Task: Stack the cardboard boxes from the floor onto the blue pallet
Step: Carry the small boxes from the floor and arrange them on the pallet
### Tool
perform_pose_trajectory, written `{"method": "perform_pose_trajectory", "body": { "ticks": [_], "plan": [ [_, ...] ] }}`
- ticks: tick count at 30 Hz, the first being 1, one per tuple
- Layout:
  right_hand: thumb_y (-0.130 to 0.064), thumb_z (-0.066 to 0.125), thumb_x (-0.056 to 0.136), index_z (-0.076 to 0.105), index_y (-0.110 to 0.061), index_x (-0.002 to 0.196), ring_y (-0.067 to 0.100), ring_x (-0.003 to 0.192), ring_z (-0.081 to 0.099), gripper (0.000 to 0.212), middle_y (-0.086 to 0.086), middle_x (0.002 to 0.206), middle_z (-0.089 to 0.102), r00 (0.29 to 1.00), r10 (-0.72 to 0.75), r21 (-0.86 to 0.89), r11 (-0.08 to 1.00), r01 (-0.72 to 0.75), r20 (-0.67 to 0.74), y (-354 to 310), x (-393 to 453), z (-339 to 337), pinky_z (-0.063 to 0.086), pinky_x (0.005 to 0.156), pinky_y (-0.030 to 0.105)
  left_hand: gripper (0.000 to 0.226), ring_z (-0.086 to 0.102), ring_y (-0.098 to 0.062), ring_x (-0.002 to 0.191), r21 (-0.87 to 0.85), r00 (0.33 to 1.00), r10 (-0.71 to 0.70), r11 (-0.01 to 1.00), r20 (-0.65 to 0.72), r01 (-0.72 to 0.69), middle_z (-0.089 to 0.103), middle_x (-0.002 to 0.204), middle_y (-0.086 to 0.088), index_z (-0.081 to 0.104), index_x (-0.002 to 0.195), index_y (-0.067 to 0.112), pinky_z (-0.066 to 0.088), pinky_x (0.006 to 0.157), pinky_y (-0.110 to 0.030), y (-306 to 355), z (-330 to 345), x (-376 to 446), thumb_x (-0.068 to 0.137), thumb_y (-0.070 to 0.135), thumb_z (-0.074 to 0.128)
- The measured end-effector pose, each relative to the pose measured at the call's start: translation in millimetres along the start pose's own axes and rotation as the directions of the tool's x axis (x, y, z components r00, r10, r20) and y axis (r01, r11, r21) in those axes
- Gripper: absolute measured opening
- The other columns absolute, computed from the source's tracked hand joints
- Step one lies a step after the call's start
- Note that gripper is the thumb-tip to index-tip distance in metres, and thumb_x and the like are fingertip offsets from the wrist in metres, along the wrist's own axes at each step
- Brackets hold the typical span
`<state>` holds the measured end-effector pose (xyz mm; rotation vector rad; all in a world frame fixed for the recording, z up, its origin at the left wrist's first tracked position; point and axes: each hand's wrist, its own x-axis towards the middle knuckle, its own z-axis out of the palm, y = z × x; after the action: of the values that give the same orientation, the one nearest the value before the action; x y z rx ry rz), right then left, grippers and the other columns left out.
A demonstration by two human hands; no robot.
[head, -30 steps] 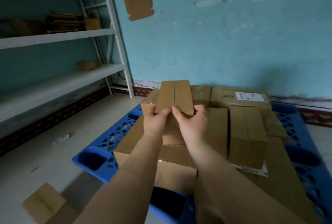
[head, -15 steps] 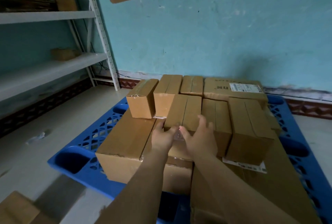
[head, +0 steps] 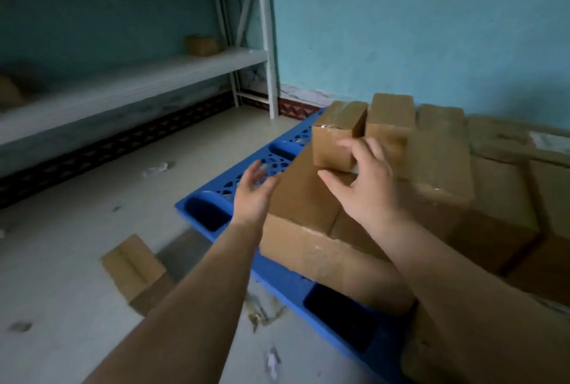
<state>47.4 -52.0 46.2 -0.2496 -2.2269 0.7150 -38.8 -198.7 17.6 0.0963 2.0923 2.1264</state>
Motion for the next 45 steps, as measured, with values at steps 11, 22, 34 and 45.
{"method": "perform_pose_trajectory", "body": {
  "ticks": [11, 22, 34, 45],
  "plan": [
    [-0.035, 0.081, 0.063, 0.053, -0.021, 0.118, 0.011, 0.104, 0.046, 0.064, -0.009, 0.112, 0.048, 0.797, -0.303, 0.514, 0.858, -0.010, 0.522, -206.5, -97.2, 242.6, 0.035, 0.087, 0.024, 0.048, 0.051, -0.016, 0.103, 0.091, 0.691, -0.028, 0.987, -0.722, 0.134, 0.052, 0.130, -0.006, 0.049, 0.129, 0.021, 0.042, 0.081, -0.026, -64.1, -384.3, -86.1, 0.084, 0.020, 0.063],
    [-0.036, 0.076, 0.072, 0.046, -0.020, 0.127, 0.021, 0.116, 0.049, 0.065, 0.000, 0.133, 0.046, 0.143, -0.358, 0.365, 0.931, -0.024, 0.923, -272.6, -327.0, 367.8, 0.043, 0.094, 0.037, 0.084, 0.029, -0.037, 0.132, -0.454, -0.080, -0.522, 0.645, -0.849, 0.615, 0.023, 0.150, -0.014, 0.017, 0.145, 0.021, 0.028, 0.106, -0.045, -239.4, -444.5, -243.7, 0.076, 0.025, 0.064],
    [-0.028, 0.075, 0.071, 0.047, -0.020, 0.102, 0.018, 0.085, 0.054, 0.043, 0.001, 0.102, 0.060, -0.017, -0.153, 0.149, 0.980, -0.132, 0.988, -250.9, -397.4, 406.0, 0.039, 0.066, 0.026, 0.044, 0.052, -0.025, 0.110, -0.759, 0.187, -0.820, 0.571, -0.540, 0.312, 0.051, 0.130, -0.002, 0.036, 0.122, 0.030, 0.041, 0.085, -0.045, -272.6, -419.5, -220.5, 0.084, 0.031, 0.058],
    [-0.032, 0.076, 0.071, 0.045, -0.018, 0.085, 0.011, 0.073, 0.052, 0.037, -0.003, 0.087, 0.055, 0.268, -0.046, 0.134, 0.938, -0.320, 0.962, -258.0, -272.2, 338.5, 0.035, 0.054, 0.021, 0.067, 0.061, -0.032, 0.103, -0.490, 0.340, -0.632, 0.765, -0.696, 0.418, 0.052, 0.127, -0.011, 0.036, 0.136, 0.029, 0.052, 0.090, -0.045, -167.5, -376.3, -156.9, 0.078, 0.016, 0.067]
  ]
}}
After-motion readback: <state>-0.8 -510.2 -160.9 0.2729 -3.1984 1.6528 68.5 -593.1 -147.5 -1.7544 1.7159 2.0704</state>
